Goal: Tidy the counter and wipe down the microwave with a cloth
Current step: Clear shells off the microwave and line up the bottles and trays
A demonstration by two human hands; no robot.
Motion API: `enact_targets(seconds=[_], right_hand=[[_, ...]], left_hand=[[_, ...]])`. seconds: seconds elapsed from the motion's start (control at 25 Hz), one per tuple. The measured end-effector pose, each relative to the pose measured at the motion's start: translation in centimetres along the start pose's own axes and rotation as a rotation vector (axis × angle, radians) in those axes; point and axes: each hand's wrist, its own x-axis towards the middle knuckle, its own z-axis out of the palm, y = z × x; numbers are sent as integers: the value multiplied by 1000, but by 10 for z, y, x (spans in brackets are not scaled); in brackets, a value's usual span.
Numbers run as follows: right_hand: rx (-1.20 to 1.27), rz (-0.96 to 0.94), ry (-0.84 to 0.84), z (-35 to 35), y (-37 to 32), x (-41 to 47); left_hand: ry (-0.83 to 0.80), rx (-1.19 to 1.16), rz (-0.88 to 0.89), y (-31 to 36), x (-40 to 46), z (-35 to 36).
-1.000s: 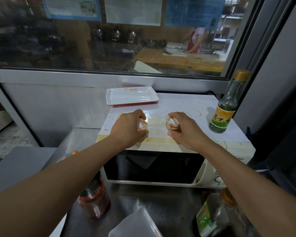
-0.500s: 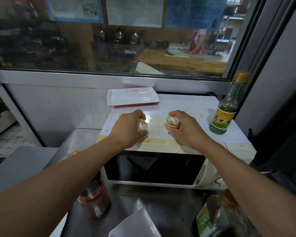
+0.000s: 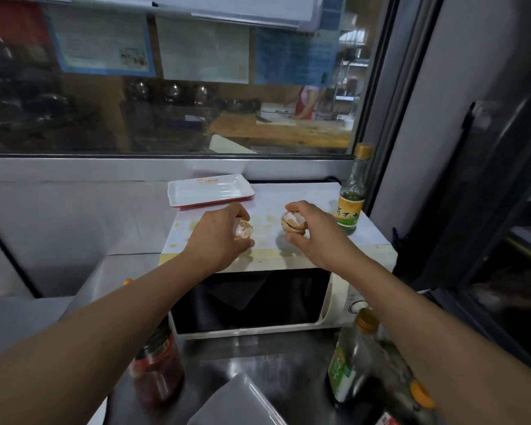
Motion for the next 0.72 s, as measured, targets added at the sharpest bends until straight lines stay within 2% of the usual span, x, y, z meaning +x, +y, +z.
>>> enact_targets(seconds=[0.4,0.72], right_hand=[[-141,219,168,-12,-83,-126],[-228,448,265,-21,-147,-259]], left_hand=[[-119,-136,333,9,-76,-36],[-313,-244,522,41,-162,-41]])
